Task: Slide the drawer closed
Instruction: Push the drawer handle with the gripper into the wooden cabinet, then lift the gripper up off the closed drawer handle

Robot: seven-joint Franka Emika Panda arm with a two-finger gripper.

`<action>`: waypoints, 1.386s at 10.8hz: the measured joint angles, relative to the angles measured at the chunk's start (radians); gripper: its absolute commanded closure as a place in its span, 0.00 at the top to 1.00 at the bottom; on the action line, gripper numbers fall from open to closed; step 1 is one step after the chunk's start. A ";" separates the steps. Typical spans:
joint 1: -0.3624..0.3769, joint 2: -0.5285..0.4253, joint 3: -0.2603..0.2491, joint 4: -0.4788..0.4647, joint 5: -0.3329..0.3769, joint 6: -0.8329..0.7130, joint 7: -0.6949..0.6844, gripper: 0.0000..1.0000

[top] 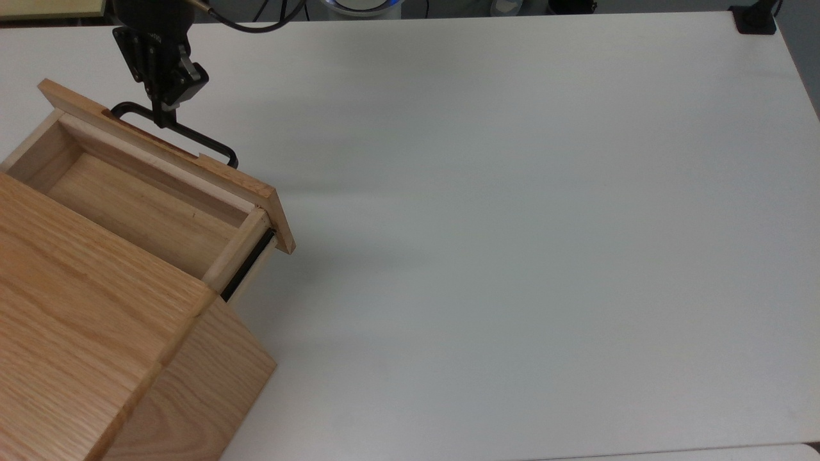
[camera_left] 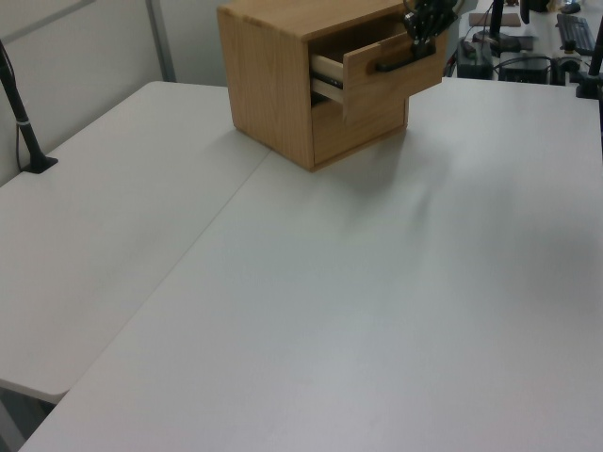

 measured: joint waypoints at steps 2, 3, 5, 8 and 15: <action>0.003 0.034 0.000 0.035 -0.040 0.012 0.062 0.00; 0.004 0.057 0.000 0.057 -0.061 0.026 0.091 0.00; 0.001 0.102 -0.004 0.105 -0.073 0.049 0.112 0.00; -0.005 0.176 -0.010 0.198 -0.074 0.050 0.121 0.00; -0.028 0.272 -0.012 0.281 -0.074 0.178 0.123 0.00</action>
